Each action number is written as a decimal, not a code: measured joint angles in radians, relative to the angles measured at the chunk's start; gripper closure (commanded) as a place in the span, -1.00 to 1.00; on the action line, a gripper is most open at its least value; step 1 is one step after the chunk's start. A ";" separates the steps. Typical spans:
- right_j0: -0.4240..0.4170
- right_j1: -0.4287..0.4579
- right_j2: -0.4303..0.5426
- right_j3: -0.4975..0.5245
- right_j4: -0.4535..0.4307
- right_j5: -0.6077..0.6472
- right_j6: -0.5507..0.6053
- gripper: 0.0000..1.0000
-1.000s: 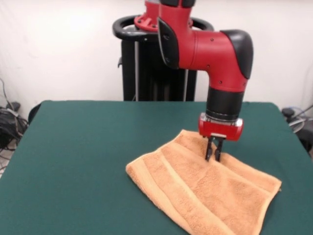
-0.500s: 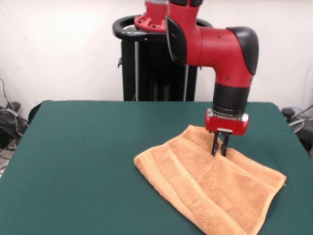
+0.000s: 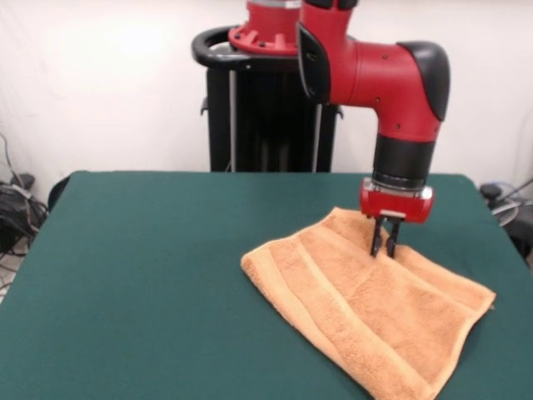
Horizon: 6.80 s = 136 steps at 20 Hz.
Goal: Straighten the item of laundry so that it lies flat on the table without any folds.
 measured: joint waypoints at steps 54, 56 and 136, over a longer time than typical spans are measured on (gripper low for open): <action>-0.202 -0.041 0.170 0.122 0.053 0.076 0.000 -1.00; -0.216 -0.041 0.179 0.122 0.047 0.082 0.000 -1.00; -0.224 -0.014 0.026 -0.087 0.013 0.300 0.000 -1.00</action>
